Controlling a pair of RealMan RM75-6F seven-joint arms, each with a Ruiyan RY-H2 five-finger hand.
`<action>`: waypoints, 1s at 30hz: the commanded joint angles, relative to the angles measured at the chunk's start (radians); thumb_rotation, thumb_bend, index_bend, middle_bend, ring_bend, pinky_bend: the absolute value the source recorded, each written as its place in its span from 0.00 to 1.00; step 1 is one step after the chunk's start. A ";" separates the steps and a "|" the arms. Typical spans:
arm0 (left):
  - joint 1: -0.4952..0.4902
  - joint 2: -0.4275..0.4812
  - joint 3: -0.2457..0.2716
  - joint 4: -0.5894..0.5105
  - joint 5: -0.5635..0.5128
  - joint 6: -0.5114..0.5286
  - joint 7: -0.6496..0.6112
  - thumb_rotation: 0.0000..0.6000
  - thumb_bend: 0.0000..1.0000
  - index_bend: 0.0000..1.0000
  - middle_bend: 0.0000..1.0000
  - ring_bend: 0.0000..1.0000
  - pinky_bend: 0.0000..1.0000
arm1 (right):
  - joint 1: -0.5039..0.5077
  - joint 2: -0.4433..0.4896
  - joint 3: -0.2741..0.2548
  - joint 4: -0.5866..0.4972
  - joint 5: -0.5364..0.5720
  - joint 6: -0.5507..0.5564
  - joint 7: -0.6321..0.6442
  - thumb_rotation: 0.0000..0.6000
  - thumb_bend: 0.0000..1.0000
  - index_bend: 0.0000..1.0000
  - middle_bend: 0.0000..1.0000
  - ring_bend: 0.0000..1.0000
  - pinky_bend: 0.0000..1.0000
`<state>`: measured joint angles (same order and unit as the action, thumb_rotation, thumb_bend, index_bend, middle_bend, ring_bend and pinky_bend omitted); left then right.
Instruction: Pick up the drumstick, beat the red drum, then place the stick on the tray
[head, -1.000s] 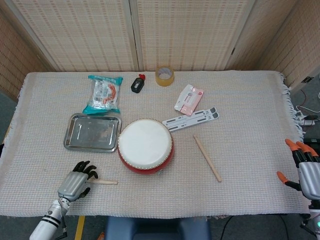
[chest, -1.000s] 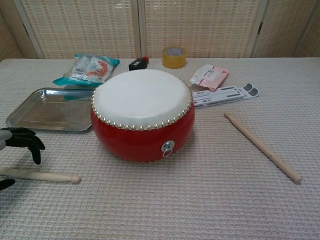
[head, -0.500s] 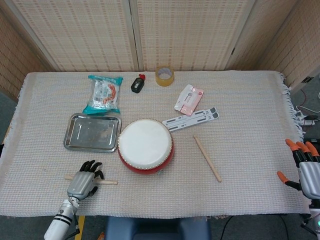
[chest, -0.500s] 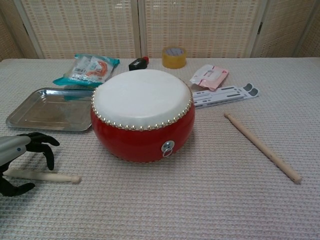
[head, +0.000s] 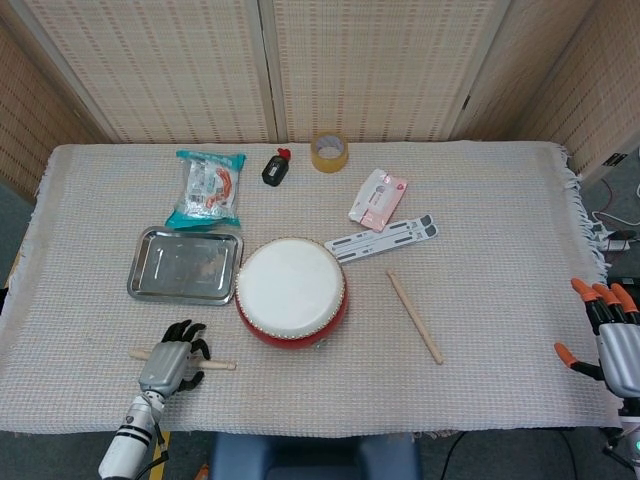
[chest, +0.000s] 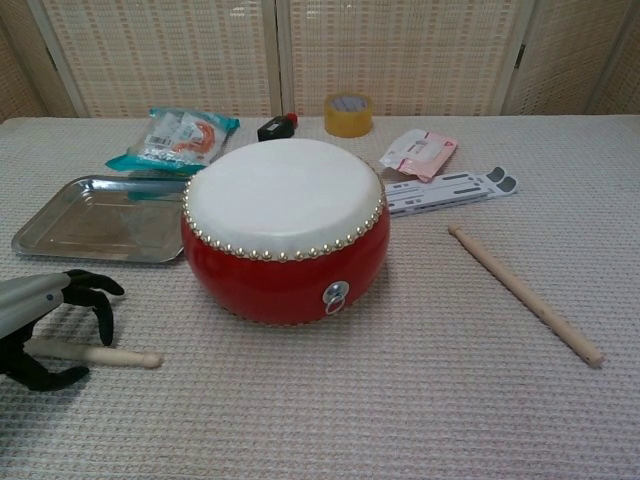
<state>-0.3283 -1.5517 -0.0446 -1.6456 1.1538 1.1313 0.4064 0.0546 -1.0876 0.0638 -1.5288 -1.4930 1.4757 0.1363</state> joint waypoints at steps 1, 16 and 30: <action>-0.002 -0.002 -0.003 -0.001 -0.013 -0.006 -0.010 0.65 0.30 0.49 0.12 0.00 0.00 | 0.000 -0.001 0.000 0.002 0.001 -0.001 0.002 1.00 0.22 0.07 0.14 0.02 0.01; -0.010 -0.011 0.016 0.028 -0.003 0.011 0.009 0.72 0.32 0.48 0.12 0.00 0.00 | -0.002 -0.002 -0.001 0.007 0.002 0.001 0.009 1.00 0.22 0.08 0.14 0.02 0.01; -0.008 -0.031 0.019 0.068 0.014 0.020 -0.025 0.95 0.32 0.50 0.13 0.00 0.00 | -0.006 0.000 -0.003 -0.003 0.002 0.002 -0.001 1.00 0.22 0.08 0.14 0.02 0.01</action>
<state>-0.3376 -1.5818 -0.0262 -1.5781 1.1665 1.1497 0.3829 0.0487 -1.0879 0.0607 -1.5319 -1.4906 1.4780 0.1355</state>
